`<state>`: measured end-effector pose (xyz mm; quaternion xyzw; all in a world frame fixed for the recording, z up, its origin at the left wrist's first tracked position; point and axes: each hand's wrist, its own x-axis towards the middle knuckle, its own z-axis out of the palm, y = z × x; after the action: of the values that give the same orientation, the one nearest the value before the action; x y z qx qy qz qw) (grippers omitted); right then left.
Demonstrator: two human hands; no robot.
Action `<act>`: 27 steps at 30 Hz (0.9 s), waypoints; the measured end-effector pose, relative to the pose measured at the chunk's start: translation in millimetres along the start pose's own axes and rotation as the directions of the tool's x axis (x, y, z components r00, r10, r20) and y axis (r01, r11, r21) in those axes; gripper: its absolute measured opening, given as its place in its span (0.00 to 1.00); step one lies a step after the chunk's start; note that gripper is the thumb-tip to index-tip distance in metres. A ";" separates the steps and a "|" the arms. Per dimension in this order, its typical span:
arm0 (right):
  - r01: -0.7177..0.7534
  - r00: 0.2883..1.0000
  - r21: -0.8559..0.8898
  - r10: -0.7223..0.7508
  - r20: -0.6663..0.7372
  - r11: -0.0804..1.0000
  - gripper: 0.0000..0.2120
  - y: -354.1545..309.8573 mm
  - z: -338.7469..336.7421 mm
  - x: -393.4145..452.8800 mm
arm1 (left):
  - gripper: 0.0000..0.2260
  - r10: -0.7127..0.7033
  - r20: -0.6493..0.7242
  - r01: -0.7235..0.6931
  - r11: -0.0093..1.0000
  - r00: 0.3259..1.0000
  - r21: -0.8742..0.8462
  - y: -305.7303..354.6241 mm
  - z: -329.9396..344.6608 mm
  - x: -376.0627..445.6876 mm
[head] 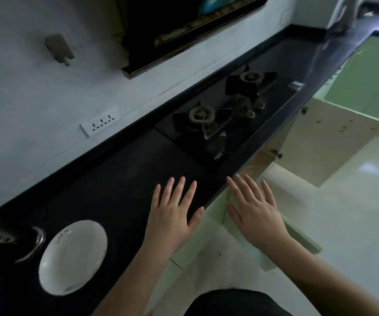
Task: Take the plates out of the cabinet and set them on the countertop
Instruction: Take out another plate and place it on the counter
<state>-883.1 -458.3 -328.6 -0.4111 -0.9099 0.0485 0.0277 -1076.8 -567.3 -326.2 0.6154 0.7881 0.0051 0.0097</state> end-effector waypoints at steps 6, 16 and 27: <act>-0.263 0.964 0.000 0.262 -0.045 0.965 0.30 5.6 -7.8 -57.8 | 0.31 0.229 -0.010 -0.229 0.973 0.973 -0.001 18.4 -2.0 14.1; -0.659 0.747 0.025 0.658 -0.095 0.752 0.30 58.0 -21.6 -179.9 | 0.29 0.575 -0.050 -0.576 0.805 0.816 -0.140 144.6 -7.4 26.3; -0.821 0.544 0.130 0.831 -0.112 0.555 0.29 145.6 -20.9 -279.9 | 0.30 0.751 -0.041 -0.750 0.653 0.660 -0.104 310.7 -8.2 9.7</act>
<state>-587.8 -571.4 -327.0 -0.7922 -0.6019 0.0508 0.0872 -777.9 -482.6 -312.0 0.8842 0.4623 0.0510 0.0437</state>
